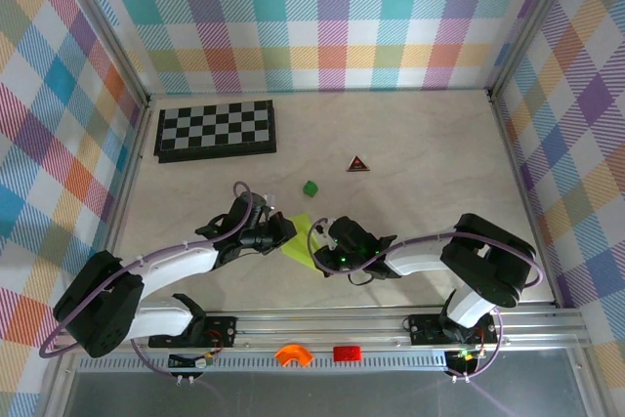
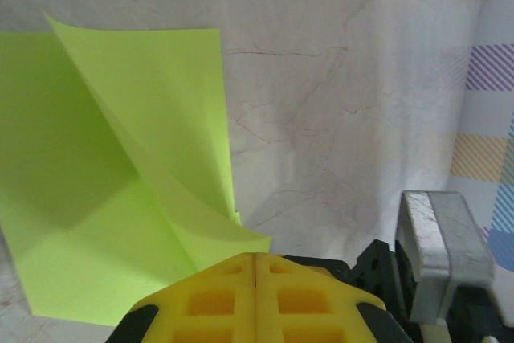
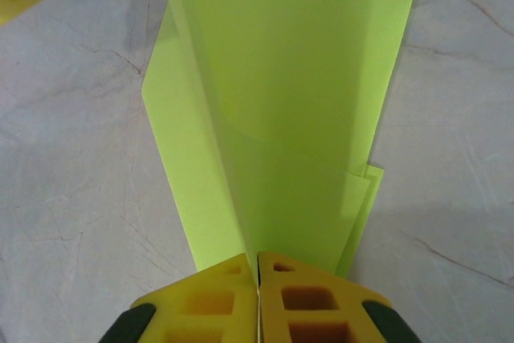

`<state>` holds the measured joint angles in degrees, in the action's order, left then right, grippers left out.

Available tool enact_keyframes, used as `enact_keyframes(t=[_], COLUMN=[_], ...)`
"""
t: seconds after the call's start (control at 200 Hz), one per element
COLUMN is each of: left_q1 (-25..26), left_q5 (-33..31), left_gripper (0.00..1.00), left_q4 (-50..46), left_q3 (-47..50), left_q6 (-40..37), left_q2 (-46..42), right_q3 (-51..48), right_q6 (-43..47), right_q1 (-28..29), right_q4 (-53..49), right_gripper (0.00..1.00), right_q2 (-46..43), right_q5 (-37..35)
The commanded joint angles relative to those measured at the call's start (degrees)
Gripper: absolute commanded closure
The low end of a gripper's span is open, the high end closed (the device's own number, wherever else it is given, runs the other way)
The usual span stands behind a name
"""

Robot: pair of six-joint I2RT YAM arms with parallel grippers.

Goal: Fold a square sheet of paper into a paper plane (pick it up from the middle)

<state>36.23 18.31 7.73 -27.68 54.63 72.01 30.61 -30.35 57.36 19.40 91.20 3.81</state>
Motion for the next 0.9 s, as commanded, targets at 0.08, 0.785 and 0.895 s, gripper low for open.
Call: enact_keyframes(t=[0.08, 0.785, 0.895], left_q1=[0.4, 0.7, 0.7], left_q5=[4.5, 2.7, 1.5], left_gripper=[0.96, 0.96, 0.96], left_q4=[6.6, 6.1, 4.3], left_q3=[-1.8, -3.3, -3.4], left_q6=[-0.2, -1.3, -1.6], left_q2=[7.2, 12.7, 12.5], right_q3=[-2.3, -2.2, -1.6], right_q6=[-2.7, -4.2, -4.6], right_q1=[-0.9, -2.9, -4.6], right_q4=[0.8, 2.0, 1.3], right_gripper=[0.88, 0.94, 0.95], right_q2=[0.3, 1.2, 1.6], right_q5=[2.6, 7.4, 11.1])
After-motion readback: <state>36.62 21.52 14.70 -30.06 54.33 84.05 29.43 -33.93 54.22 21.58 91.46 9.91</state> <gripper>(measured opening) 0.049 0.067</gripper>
